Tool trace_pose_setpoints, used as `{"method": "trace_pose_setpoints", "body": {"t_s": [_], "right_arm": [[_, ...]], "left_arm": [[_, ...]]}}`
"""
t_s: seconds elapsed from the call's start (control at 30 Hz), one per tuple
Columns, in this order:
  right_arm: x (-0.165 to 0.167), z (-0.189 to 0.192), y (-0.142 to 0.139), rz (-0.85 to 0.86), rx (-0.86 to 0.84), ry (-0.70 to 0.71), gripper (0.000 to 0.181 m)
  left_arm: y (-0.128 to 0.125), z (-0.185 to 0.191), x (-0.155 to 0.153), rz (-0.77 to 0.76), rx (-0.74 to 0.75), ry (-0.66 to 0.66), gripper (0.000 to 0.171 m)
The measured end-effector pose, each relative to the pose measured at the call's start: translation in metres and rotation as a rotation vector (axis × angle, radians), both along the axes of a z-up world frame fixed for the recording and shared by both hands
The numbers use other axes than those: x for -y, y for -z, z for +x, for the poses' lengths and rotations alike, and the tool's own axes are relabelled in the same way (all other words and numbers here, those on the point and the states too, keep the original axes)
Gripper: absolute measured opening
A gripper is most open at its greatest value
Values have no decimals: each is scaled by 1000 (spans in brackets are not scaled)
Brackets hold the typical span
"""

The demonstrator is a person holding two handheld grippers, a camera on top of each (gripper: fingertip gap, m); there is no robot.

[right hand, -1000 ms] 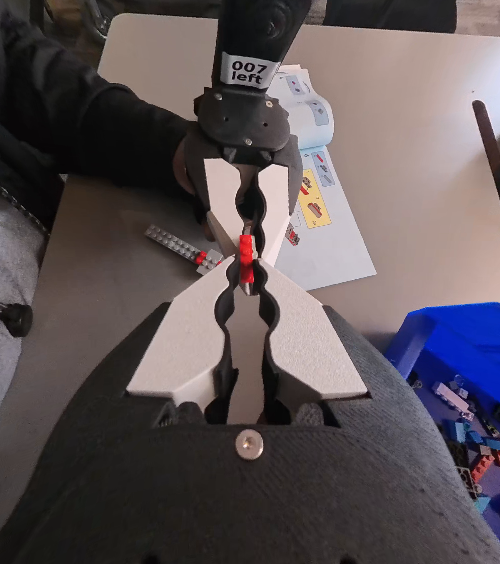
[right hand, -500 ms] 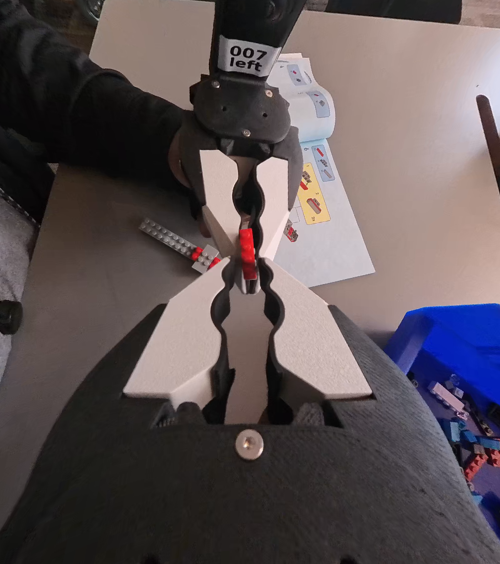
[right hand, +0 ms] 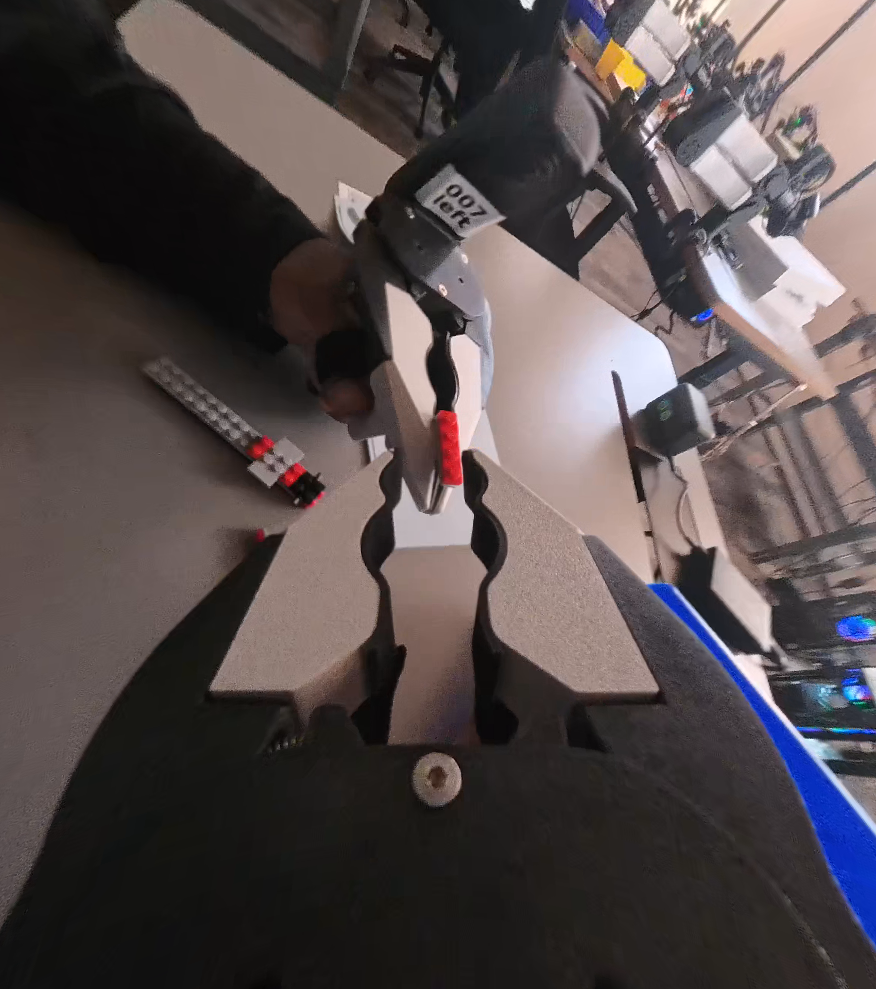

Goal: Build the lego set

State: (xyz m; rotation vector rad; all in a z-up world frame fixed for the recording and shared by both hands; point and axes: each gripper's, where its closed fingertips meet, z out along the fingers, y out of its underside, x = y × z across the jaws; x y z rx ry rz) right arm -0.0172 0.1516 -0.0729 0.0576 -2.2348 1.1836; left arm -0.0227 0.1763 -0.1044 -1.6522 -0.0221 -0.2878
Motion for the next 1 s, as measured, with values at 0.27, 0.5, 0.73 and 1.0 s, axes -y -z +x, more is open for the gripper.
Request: {"method": "trace_pose_setpoints", "body": {"t_s": [0.27,0.5,0.73,1.0], "right_arm": [[9,-4,11,60,-122,-2,28],[13,-9,12,50,-151,13,32],[12,-14,22,81,-145,27,33],[13,-15,25,92,-172,34,34]], "left_arm": [[5,-1,-1,-25,-12,-15,2],[6,-4,0,-30,-11,-25,2],[6,-4,0,-33,-11,-25,2],[8,-5,0,-45,3,-24,2]]}}
